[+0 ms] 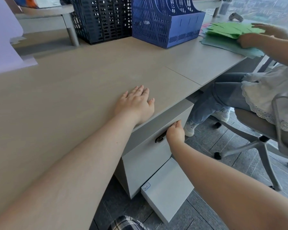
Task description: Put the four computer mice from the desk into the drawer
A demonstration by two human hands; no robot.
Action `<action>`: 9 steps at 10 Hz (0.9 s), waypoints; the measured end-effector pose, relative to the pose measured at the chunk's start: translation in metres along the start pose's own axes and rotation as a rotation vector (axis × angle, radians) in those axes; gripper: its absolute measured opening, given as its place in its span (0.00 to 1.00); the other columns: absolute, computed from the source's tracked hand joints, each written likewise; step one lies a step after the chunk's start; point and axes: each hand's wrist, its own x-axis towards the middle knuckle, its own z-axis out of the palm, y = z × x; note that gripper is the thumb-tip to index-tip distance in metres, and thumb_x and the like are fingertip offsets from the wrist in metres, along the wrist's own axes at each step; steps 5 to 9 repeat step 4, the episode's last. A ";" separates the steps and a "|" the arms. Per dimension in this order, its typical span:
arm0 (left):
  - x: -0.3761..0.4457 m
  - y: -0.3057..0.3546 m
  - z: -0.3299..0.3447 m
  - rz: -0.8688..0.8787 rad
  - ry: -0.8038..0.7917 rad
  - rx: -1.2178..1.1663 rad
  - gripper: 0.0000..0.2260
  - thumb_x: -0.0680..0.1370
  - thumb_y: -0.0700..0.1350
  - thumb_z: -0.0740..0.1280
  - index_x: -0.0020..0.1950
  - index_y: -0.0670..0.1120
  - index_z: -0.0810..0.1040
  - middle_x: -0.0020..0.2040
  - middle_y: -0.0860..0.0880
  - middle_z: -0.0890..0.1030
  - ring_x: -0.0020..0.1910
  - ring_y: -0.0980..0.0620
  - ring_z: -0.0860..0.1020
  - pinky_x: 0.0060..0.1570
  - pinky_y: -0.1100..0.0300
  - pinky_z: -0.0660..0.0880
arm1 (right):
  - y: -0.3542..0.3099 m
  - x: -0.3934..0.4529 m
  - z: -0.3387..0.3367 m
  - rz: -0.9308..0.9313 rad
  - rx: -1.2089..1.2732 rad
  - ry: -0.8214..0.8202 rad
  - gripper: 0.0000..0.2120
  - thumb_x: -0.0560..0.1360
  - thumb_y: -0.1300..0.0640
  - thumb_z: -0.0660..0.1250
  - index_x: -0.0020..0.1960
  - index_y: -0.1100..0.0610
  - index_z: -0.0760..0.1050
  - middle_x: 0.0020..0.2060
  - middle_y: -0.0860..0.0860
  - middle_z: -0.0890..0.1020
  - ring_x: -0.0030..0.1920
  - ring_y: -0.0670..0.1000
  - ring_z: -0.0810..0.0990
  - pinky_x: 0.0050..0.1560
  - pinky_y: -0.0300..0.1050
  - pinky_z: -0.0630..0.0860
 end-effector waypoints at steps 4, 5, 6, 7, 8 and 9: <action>-0.004 -0.001 -0.001 0.026 0.013 -0.015 0.25 0.81 0.55 0.46 0.77 0.49 0.52 0.79 0.52 0.50 0.77 0.55 0.48 0.76 0.53 0.46 | 0.008 0.003 -0.047 -0.114 -0.372 -0.290 0.17 0.80 0.57 0.55 0.67 0.60 0.70 0.48 0.51 0.71 0.37 0.46 0.70 0.36 0.34 0.64; -0.004 -0.001 -0.001 0.026 0.013 -0.015 0.25 0.81 0.55 0.46 0.77 0.49 0.52 0.79 0.52 0.50 0.77 0.55 0.48 0.76 0.53 0.46 | 0.008 0.003 -0.047 -0.114 -0.372 -0.290 0.17 0.80 0.57 0.55 0.67 0.60 0.70 0.48 0.51 0.71 0.37 0.46 0.70 0.36 0.34 0.64; -0.004 -0.001 -0.001 0.026 0.013 -0.015 0.25 0.81 0.55 0.46 0.77 0.49 0.52 0.79 0.52 0.50 0.77 0.55 0.48 0.76 0.53 0.46 | 0.008 0.003 -0.047 -0.114 -0.372 -0.290 0.17 0.80 0.57 0.55 0.67 0.60 0.70 0.48 0.51 0.71 0.37 0.46 0.70 0.36 0.34 0.64; -0.004 -0.001 -0.001 0.026 0.013 -0.015 0.25 0.81 0.55 0.46 0.77 0.49 0.52 0.79 0.52 0.50 0.77 0.55 0.48 0.76 0.53 0.46 | 0.008 0.003 -0.047 -0.114 -0.372 -0.290 0.17 0.80 0.57 0.55 0.67 0.60 0.70 0.48 0.51 0.71 0.37 0.46 0.70 0.36 0.34 0.64; -0.004 -0.001 -0.001 0.026 0.013 -0.015 0.25 0.81 0.55 0.46 0.77 0.49 0.52 0.79 0.52 0.50 0.77 0.55 0.48 0.76 0.53 0.46 | 0.008 0.003 -0.047 -0.114 -0.372 -0.290 0.17 0.80 0.57 0.55 0.67 0.60 0.70 0.48 0.51 0.71 0.37 0.46 0.70 0.36 0.34 0.64; -0.004 -0.001 -0.001 0.026 0.013 -0.015 0.25 0.81 0.55 0.46 0.77 0.49 0.52 0.79 0.52 0.50 0.77 0.55 0.48 0.76 0.53 0.46 | 0.008 0.003 -0.047 -0.114 -0.372 -0.290 0.17 0.80 0.57 0.55 0.67 0.60 0.70 0.48 0.51 0.71 0.37 0.46 0.70 0.36 0.34 0.64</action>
